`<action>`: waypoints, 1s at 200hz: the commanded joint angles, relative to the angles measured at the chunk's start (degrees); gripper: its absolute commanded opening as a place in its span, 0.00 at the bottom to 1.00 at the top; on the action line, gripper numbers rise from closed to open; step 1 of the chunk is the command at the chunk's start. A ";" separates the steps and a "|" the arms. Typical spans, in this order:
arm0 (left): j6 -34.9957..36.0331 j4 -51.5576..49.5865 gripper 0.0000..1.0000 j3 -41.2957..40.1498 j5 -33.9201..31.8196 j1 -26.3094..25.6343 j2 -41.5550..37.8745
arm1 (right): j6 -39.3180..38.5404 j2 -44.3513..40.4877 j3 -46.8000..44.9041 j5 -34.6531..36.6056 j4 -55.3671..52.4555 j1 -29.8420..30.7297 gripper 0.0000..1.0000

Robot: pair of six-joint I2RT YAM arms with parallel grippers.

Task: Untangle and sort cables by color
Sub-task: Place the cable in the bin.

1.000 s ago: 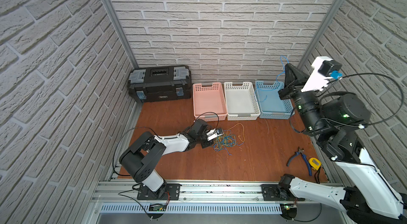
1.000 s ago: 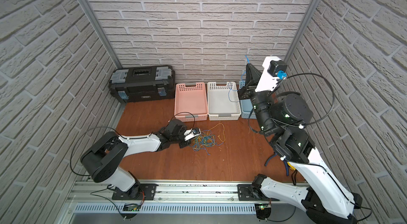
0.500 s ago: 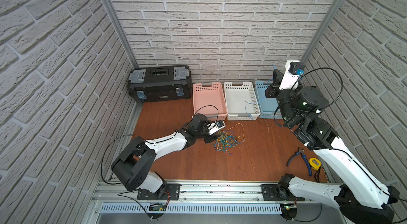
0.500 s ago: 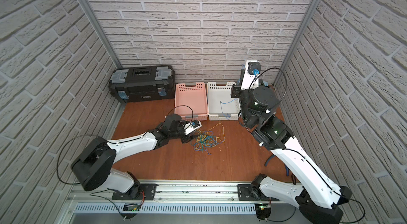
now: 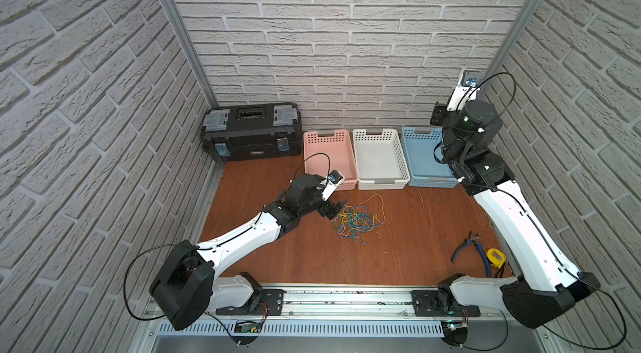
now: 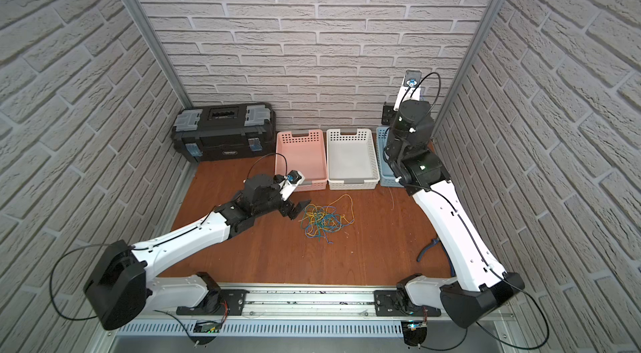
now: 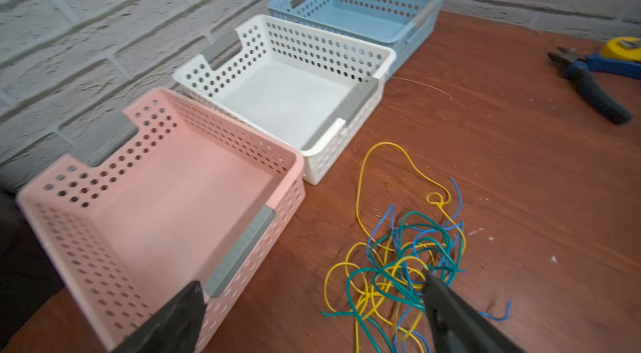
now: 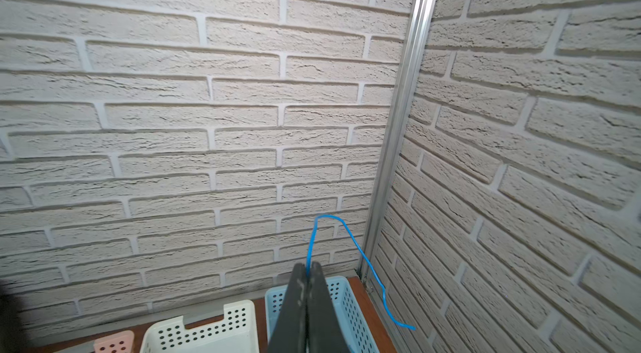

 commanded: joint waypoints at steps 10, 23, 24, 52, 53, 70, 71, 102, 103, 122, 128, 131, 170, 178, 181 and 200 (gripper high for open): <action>-7.65 -2.07 0.98 1.54 -9.93 0.73 -3.55 | -2.22 3.16 -0.94 -0.79 3.54 -4.27 0.03; -9.63 -3.17 0.98 1.56 -12.11 0.90 -4.33 | -1.05 3.94 -3.05 -1.45 3.74 -5.72 0.03; -9.80 -3.26 0.98 1.53 -12.26 0.91 -4.37 | -0.88 3.97 -3.27 -1.51 3.76 -5.78 0.03; -13.01 -5.16 0.98 1.73 -14.64 1.27 -5.16 | 1.31 5.17 -12.22 -5.06 9.20 -7.79 0.03; -13.12 -5.29 0.98 1.70 -14.71 1.27 -5.13 | 1.36 5.29 -12.56 -5.16 9.43 -7.87 0.03; -14.79 -6.94 0.98 2.18 -15.73 1.72 -5.36 | 1.29 7.13 -16.53 -5.92 13.39 -8.76 0.03; -14.80 -7.08 0.98 2.23 -15.78 1.76 -5.32 | 1.26 7.23 -16.69 -5.90 13.55 -8.79 0.03; -17.49 -8.89 0.98 2.04 -19.23 2.61 -6.62 | 2.19 11.98 -17.31 -5.20 13.84 -10.13 0.03; -17.60 -8.93 0.98 2.08 -19.38 2.64 -6.70 | 2.19 11.98 -17.35 -5.02 13.86 -10.14 0.03; -20.10 -10.08 0.98 2.00 -19.96 3.82 -7.65 | 2.58 15.43 -17.15 -1.84 14.16 -10.65 0.03; -20.53 -10.19 0.98 1.86 -19.91 4.06 -7.91 | 2.74 16.48 -16.91 -0.37 14.35 -10.96 0.03; -20.60 -10.26 0.98 1.85 -19.88 4.19 -8.05 | 2.88 17.07 -16.73 0.55 14.35 -11.08 0.03; -22.16 -13.71 0.98 3.33 -19.10 5.11 -8.19 | 8.69 24.95 -10.68 0.66 8.33 -15.75 0.03; -22.61 -13.87 0.98 3.35 -19.17 5.22 -8.18 | 10.51 26.71 -8.82 -2.80 5.73 -16.64 0.03; -22.69 -13.72 0.98 3.22 -19.17 5.27 -8.18 | 11.00 27.37 -8.41 -4.60 4.91 -16.87 0.03; -23.31 -12.90 0.98 2.32 -19.26 5.62 -8.52 | 13.78 31.43 -4.86 -13.04 -0.19 -17.59 0.03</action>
